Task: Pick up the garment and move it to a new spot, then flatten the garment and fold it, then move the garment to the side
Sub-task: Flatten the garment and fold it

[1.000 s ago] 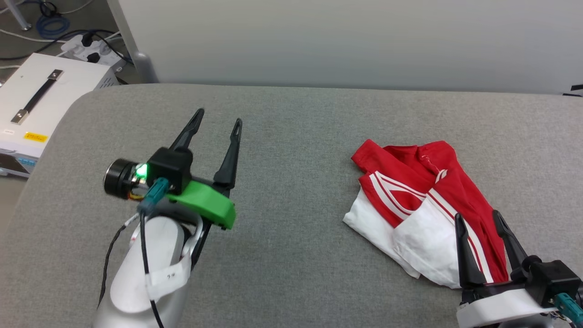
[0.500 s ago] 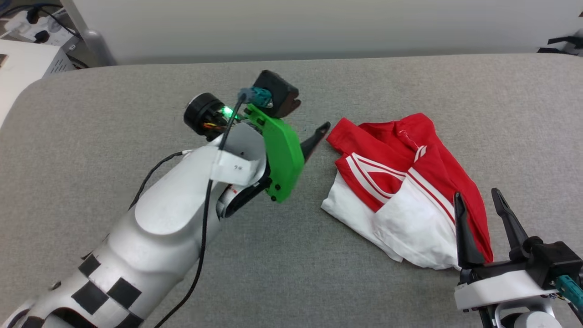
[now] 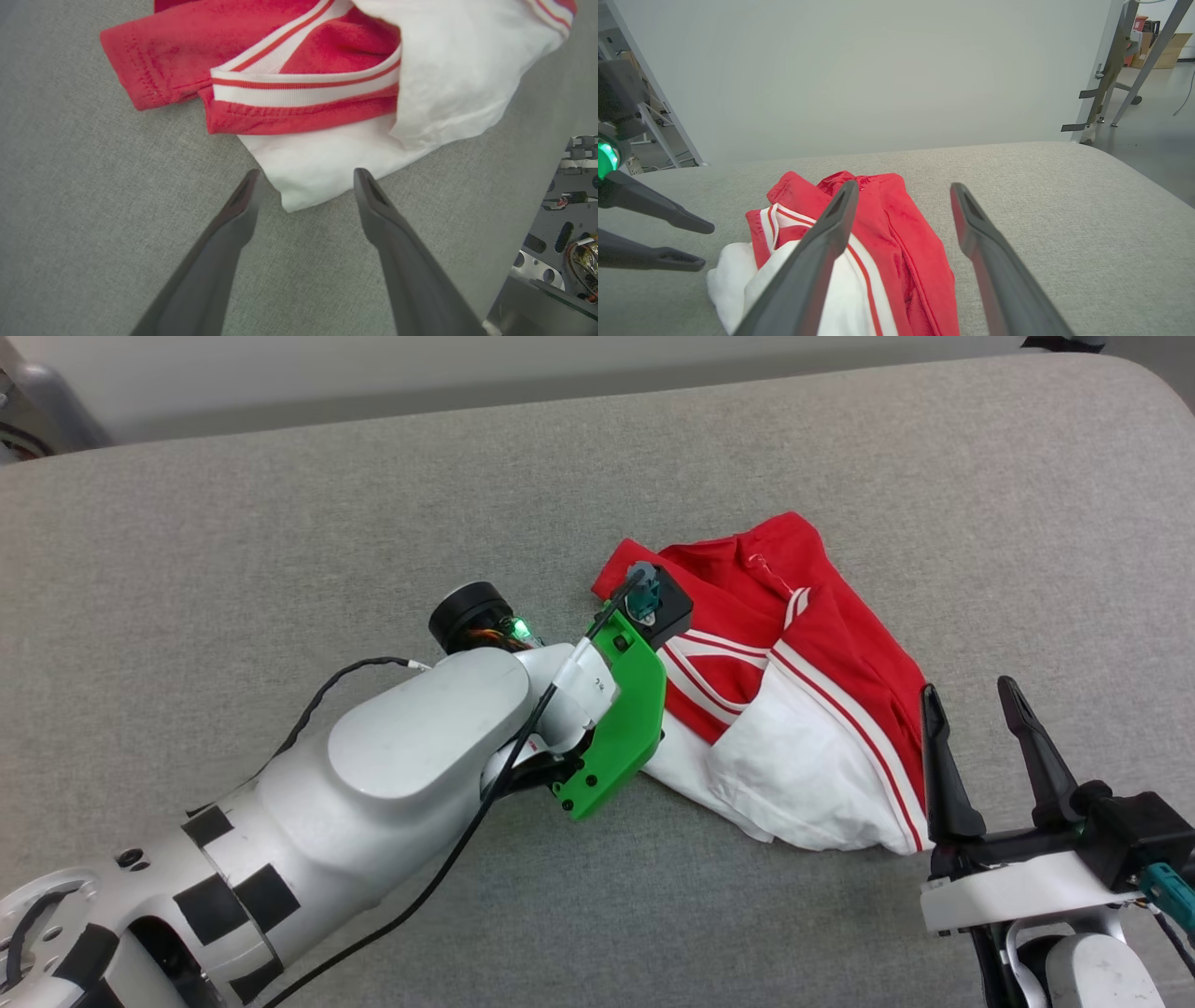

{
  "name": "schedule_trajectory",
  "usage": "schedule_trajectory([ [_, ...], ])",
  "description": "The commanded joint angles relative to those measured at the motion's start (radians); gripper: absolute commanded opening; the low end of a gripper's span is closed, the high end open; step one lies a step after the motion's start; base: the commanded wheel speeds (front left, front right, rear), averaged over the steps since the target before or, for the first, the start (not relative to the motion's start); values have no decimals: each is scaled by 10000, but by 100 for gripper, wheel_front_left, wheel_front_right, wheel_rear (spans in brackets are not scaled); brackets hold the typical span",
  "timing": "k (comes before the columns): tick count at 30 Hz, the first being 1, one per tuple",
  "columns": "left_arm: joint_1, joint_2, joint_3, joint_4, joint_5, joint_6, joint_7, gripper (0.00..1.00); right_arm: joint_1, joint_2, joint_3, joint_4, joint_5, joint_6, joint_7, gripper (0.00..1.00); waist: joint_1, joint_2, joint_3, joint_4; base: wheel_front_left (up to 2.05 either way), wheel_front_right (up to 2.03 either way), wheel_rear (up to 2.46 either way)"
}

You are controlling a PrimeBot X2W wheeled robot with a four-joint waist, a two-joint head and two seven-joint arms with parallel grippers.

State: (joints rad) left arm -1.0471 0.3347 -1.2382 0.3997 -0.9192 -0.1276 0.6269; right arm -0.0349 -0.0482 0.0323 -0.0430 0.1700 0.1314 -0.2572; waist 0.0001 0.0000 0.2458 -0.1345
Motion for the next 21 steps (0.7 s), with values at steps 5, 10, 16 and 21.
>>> schedule_trajectory([
  [5, -119, -121, -362, 457, -92, -30, 297, 100, -417, -20, 27, -97, 179, -7, -46, 100, -1, 0, 815, -566, 0, 0, 0],
  [10, 317, -135, -414, 651, 362, -30, 807, 100, -618, -20, 80, -65, 255, -7, -46, 100, -1, 0, 1164, -702, 0, 0, 0],
  [16, 903, 48, -418, 298, 729, -30, 1595, 29, -684, -20, 66, -8, 249, -7, -46, 100, -1, 0, 1233, -674, 0, 0, 0],
  [21, 1043, 135, -419, -134, 459, -30, 1477, 0, -672, -20, 23, 44, 138, -7, -46, 100, -1, 0, 1017, -463, 0, 0, 0],
])
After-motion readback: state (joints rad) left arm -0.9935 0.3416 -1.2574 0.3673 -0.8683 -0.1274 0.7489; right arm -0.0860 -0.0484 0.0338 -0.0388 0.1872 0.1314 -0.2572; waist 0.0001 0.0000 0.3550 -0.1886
